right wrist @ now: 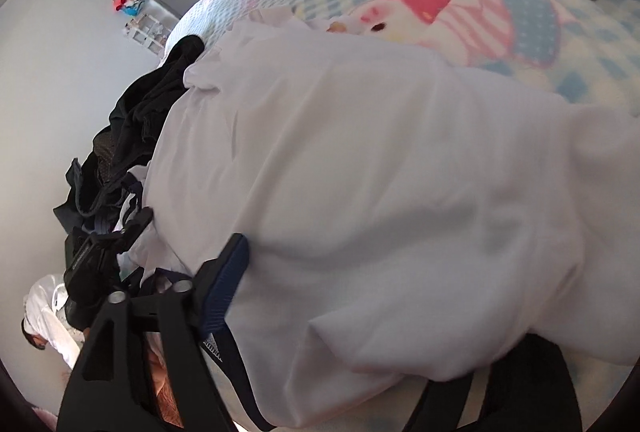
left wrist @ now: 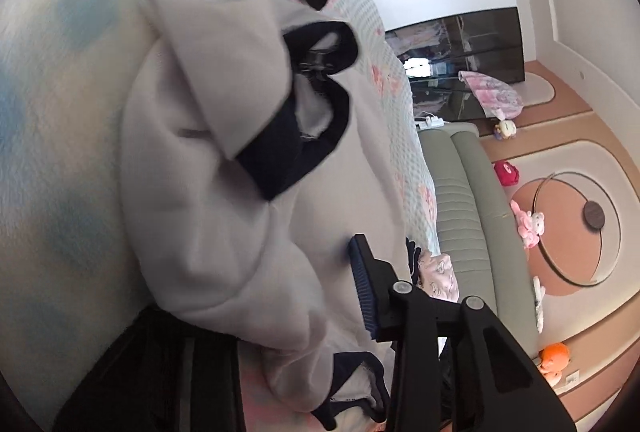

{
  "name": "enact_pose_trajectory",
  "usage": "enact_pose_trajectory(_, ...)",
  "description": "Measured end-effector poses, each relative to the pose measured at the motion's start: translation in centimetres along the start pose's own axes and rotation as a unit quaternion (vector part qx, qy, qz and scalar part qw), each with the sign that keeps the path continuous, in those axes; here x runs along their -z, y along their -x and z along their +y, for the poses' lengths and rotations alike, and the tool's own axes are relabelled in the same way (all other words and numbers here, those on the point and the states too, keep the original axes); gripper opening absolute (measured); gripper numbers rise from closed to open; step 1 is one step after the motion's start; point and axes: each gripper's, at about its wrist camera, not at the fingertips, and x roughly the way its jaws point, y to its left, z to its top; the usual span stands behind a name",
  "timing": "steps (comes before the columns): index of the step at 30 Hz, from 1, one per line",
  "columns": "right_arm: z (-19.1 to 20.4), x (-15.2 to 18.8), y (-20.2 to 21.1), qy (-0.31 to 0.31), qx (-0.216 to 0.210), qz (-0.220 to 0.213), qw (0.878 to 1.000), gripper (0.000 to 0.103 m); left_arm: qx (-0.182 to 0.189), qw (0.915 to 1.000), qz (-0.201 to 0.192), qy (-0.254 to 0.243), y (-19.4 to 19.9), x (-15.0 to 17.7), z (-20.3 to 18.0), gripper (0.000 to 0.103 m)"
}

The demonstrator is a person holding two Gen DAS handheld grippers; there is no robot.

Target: Fold clothes

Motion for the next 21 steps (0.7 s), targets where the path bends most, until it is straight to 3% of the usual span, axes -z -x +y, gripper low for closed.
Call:
enact_pose_trajectory(1, 0.3, -0.1, -0.6, 0.008, -0.004, 0.009, 1.0, 0.103, -0.002, 1.0, 0.001, 0.005, -0.2, 0.0, 0.3, 0.033)
enact_pose_trajectory(3, 0.9, -0.1, -0.9, 0.014, 0.014, 0.018, 1.0, 0.103, -0.007, 0.9999, 0.007, 0.01, -0.2, -0.2, 0.4, 0.033)
enact_pose_trajectory(4, 1.1, -0.1, -0.7, 0.009, 0.029, 0.014, 0.999, 0.087, -0.015, 0.9998, 0.009, 0.007, -0.1, -0.3, 0.2, 0.03)
enact_pose_trajectory(5, 1.1, -0.1, -0.1, 0.002, 0.038, 0.008, 0.999, 0.056, -0.029, 0.9995, 0.009, 0.001, 0.2, -0.4, -0.2, 0.025)
enact_pose_trajectory(7, 0.7, -0.4, 1.5, -0.011, 0.028, -0.004, 1.0, 0.026, -0.055, 0.9977, -0.001, -0.04, 1.2, -0.5, -2.2, 0.006)
enact_pose_trajectory(8, 0.9, -0.5, 2.6, -0.009, 0.024, -0.014, 1.0, 0.02, -0.06, 0.9961, -0.008, -0.065, 2.0, -0.5, -3.5, 0.006)
enact_pose_trajectory(12, 4.1, -0.6, 8.1, 0.045, -0.006, -0.077, 0.996, 0.014, -0.023, 0.9881, -0.043, -0.146, 6.3, 0.3, -9.7, 0.004)
enact_pose_trajectory(16, 6.9, -0.2, 13.4, 0.064, -0.055, -0.135, 0.987, 0.013, -0.017, 0.9698, -0.098, -0.223, 11.8, 1.2, -15.7, 0.004)
enact_pose_trajectory(21, 8.0, 0.8, 19.6, 0.045, -0.126, -0.179, 0.975, 0.013, 0.0, 0.9644, -0.091, -0.249, 15.2, 2.8, -20.0, 0.004)
